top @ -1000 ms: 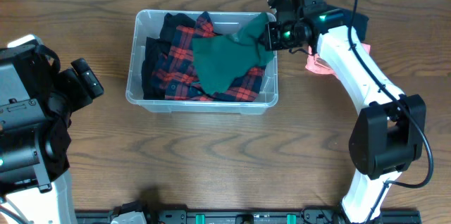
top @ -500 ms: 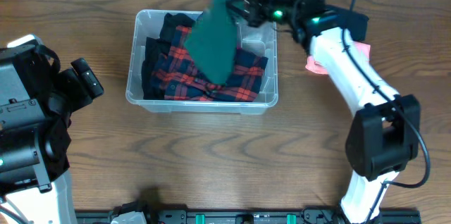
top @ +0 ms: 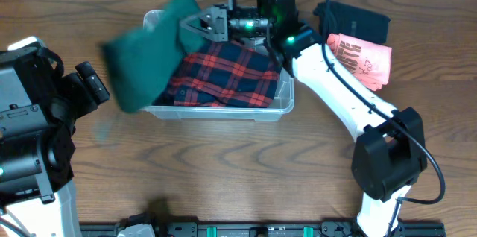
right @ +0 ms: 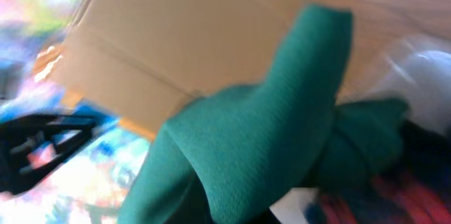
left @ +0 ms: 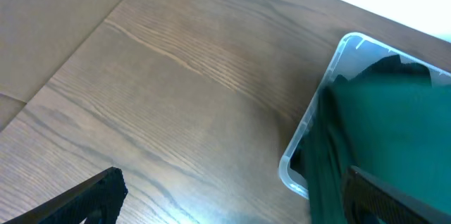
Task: Pack container
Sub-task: 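Release the green shirt and press it flat inside the bin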
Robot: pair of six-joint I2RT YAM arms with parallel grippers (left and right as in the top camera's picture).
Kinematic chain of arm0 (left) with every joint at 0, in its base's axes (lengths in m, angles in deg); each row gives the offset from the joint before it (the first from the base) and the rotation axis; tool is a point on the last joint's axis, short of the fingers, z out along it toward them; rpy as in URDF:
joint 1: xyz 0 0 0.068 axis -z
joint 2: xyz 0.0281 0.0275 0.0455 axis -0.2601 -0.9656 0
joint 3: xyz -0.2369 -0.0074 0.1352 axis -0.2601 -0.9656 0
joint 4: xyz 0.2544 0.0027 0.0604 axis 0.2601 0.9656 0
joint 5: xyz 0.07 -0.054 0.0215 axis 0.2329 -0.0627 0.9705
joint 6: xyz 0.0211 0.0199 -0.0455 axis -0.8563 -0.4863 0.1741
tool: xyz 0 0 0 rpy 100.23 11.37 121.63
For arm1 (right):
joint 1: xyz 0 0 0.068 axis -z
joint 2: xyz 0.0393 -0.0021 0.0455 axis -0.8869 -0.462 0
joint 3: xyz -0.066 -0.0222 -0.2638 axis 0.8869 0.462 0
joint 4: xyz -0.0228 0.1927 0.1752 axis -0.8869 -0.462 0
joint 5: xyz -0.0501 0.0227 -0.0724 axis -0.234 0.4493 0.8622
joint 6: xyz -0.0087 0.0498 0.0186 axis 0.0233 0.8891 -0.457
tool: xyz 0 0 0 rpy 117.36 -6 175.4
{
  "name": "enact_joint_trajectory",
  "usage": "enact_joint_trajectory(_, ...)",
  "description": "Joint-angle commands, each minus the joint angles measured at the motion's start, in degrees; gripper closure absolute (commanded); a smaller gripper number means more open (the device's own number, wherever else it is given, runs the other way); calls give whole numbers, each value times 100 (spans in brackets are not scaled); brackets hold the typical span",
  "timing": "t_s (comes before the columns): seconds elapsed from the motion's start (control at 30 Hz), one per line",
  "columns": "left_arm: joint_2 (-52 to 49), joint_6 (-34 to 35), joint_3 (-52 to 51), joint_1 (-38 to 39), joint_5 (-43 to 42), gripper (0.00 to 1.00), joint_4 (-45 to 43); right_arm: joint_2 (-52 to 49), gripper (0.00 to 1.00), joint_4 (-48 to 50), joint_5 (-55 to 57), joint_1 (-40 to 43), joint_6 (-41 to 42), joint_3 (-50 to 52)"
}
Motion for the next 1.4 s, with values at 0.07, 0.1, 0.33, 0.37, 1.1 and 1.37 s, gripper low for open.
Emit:
enact_joint_trajectory(0.07, -2, 72, 17, -31, 46, 2, 9, 116, 99, -1856, 1792, 428, -1239, -35)
enact_joint_trajectory(0.1, -2, 70, 17, -31, 46, 2, 9, 116, 99, -2118, 2138, 461, -1510, -35)
enact_joint_trajectory(0.33, -2, 70, 17, -31, 46, 2, 9, 116, 99, -2774, 3289, 835, -2874, -35)
enact_joint_trajectory(0.37, -2, 70, 17, -31, 46, 2, 9, 116, 99, -2704, 3265, 931, -2903, -35)
enact_joint_trajectory(1.1, -2, 70, 17, -31, 46, 2, 9, 109, 99, 861, -63, 619, -1003, -35)
enact_joint_trajectory(1.37, -2, 70, 17, -31, 46, 2, 9, 111, 99, -2090, 1637, 1134, -2426, -35)
